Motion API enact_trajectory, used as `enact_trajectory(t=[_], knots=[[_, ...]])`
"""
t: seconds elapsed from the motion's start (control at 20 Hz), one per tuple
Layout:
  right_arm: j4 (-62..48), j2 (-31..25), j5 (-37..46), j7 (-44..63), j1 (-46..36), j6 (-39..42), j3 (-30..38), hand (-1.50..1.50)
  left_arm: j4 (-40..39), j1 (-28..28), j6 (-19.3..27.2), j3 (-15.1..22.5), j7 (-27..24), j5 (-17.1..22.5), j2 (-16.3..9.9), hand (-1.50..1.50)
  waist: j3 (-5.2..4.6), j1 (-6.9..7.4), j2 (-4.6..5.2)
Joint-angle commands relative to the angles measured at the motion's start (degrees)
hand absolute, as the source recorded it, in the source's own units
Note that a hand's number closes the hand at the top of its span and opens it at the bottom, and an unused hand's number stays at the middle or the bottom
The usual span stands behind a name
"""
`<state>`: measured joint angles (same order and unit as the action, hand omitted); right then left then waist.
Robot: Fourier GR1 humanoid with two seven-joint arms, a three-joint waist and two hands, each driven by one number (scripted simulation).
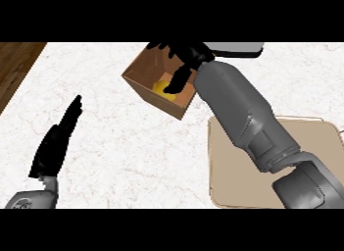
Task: Pick the lemon from the tray and place it in the cardboard box
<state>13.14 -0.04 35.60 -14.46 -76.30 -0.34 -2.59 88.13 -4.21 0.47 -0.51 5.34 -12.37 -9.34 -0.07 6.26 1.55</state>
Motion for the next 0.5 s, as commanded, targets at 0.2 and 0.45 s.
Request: enact_trajectory(t=[0.2,0.45], knots=[[-0.19,0.04,-11.07,-3.97,0.91,-3.77,5.51,-1.5,-1.89,-0.83,0.26,-1.03,-1.31,-0.43,-0.7,0.0,0.04,0.21,0.24],[0.3,0.0,-18.73,-5.17,0.81,-5.69,13.95,-1.5,-0.16,0.62,1.71,0.25,0.07,-1.31,1.1,0.0,0.12,-1.54,0.12]])
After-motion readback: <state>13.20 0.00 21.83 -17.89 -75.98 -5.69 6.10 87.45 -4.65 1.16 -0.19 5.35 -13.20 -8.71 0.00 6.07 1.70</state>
